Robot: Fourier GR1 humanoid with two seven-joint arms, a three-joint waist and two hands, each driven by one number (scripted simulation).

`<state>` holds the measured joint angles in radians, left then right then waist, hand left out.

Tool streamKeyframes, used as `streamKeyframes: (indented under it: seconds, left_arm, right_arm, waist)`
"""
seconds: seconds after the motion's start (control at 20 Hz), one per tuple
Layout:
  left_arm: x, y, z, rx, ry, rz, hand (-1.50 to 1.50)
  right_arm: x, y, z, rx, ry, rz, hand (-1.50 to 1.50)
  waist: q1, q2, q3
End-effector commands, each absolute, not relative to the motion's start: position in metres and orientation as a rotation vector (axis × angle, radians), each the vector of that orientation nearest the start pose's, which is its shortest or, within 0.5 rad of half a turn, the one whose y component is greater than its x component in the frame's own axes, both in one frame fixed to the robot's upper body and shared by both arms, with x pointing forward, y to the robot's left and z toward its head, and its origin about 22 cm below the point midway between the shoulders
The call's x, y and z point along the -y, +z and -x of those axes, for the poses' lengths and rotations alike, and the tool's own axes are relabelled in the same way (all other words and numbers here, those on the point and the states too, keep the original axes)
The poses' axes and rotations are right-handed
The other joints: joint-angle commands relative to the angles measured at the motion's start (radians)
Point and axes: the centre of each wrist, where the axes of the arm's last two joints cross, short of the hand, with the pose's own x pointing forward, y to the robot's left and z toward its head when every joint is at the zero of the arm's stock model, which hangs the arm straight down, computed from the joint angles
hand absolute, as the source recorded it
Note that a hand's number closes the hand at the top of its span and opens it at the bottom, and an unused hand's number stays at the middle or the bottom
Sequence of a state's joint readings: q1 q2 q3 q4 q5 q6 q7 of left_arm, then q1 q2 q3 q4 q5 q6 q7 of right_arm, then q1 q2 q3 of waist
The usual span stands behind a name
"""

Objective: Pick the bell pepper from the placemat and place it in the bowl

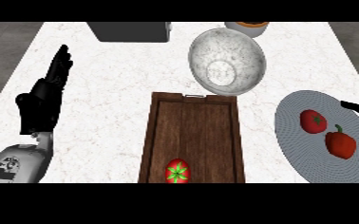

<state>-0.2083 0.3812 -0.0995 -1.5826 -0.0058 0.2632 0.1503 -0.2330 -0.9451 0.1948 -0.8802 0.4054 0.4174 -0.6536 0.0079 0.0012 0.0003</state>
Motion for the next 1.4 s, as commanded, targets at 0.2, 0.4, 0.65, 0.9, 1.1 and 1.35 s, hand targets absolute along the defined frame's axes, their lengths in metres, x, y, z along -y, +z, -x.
streamKeyframes:
  seconds: [0.2,0.4,0.65,0.9,1.1,1.35]
  left_arm:
    - [-0.276,0.095,-0.294,1.649,-0.162,-0.375,0.0]
    - [-0.267,0.077,-0.287,1.641,-0.188,-0.413,0.0]
    - [-0.258,0.089,-0.284,1.645,-0.166,-0.38,0.0]
    - [-0.266,0.083,-0.294,1.663,-0.165,-0.403,0.0]
    - [-0.269,0.076,-0.289,1.651,-0.169,-0.385,0.0]
    - [-0.275,0.087,-0.304,1.645,-0.153,-0.397,0.0]
  right_arm:
    - [0.482,0.019,-0.262,1.067,1.29,0.314,-1.5]
    - [0.479,0.014,-0.274,1.078,1.273,0.297,-1.5]
    - [0.469,-0.005,-0.27,1.085,1.279,0.269,-1.5]
    - [0.466,-0.011,-0.286,1.092,1.378,0.268,1.5]
    - [0.485,-0.013,-0.268,1.151,1.389,0.316,1.5]
    - [0.468,-0.019,-0.283,1.216,1.345,0.31,1.5]
  waist:
    - [-0.002,0.0,0.0]
    - [-0.001,0.0,0.0]
    - [-0.006,-0.002,0.0]
    - [0.004,0.002,0.001]
    - [0.0,0.0,0.0]
    - [-0.005,0.0,0.0]
